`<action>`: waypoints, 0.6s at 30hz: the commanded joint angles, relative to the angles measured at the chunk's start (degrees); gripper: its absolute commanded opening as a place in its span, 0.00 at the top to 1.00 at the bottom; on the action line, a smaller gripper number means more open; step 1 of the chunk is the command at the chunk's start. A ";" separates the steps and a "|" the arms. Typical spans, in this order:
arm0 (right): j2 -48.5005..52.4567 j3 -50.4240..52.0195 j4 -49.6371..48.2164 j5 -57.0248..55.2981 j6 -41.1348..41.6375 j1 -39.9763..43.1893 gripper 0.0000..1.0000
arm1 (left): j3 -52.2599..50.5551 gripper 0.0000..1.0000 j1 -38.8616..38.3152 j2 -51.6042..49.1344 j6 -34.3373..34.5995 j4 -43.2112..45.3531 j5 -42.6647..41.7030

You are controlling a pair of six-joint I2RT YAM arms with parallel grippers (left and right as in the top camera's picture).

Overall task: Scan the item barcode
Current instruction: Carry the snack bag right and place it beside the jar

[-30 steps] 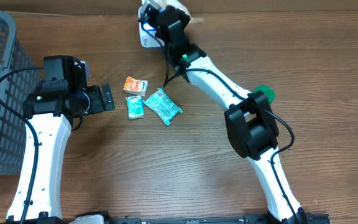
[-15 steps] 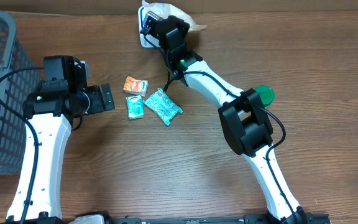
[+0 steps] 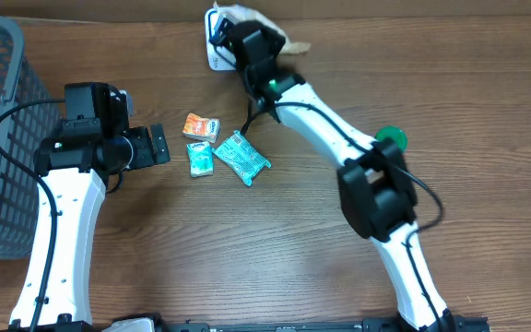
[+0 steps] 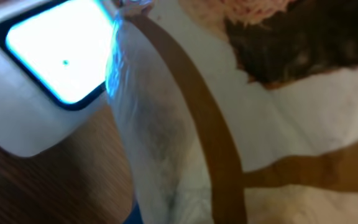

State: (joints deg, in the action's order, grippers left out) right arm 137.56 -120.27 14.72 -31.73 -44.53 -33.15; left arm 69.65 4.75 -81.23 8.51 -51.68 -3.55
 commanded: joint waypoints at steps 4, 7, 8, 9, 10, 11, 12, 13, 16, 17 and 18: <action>-20.76 -0.90 17.46 7.76 27.04 0.15 0.96 | 0.26 0.00 0.13 -0.39 -1.25 0.04 0.59; -28.72 -0.90 35.15 19.39 43.71 2.97 0.96 | 0.26 0.00 0.13 -0.39 -1.25 0.07 0.59; -30.01 -0.90 39.15 22.08 46.40 4.15 0.96 | 0.26 0.00 0.13 -0.39 -1.25 0.04 0.59; -31.02 -0.90 43.89 24.98 48.02 5.79 0.96 | 0.26 0.00 0.13 -0.39 -1.25 0.07 0.59; -31.23 -0.90 46.38 26.45 48.04 6.71 0.96 | 0.26 0.00 0.13 -0.39 -1.25 0.04 0.59; -31.28 -0.87 50.77 28.26 48.02 8.28 0.96 | 0.26 0.00 0.13 -0.39 -1.25 0.07 0.59; -31.23 -0.85 53.22 28.87 48.00 9.14 0.96 | 0.26 0.00 0.13 -0.39 -1.25 0.07 0.59; -30.80 0.07 58.03 29.40 48.00 11.10 0.96 | 0.26 0.01 0.13 -0.39 -1.25 0.07 0.59; -30.49 5.07 63.52 29.92 48.00 14.14 0.96 | 0.26 0.00 0.13 -0.39 -1.25 0.07 0.59; -30.49 8.68 63.71 29.90 47.95 15.26 0.96 | 0.26 0.00 0.13 -0.39 -1.25 0.04 0.59; -30.49 11.89 63.01 29.88 47.95 16.06 0.96 | 0.26 0.00 0.13 -0.39 -1.25 0.04 0.59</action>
State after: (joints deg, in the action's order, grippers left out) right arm 106.15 -115.28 78.32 -4.45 1.61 -18.81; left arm 69.65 4.75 -81.34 8.49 -51.68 -3.55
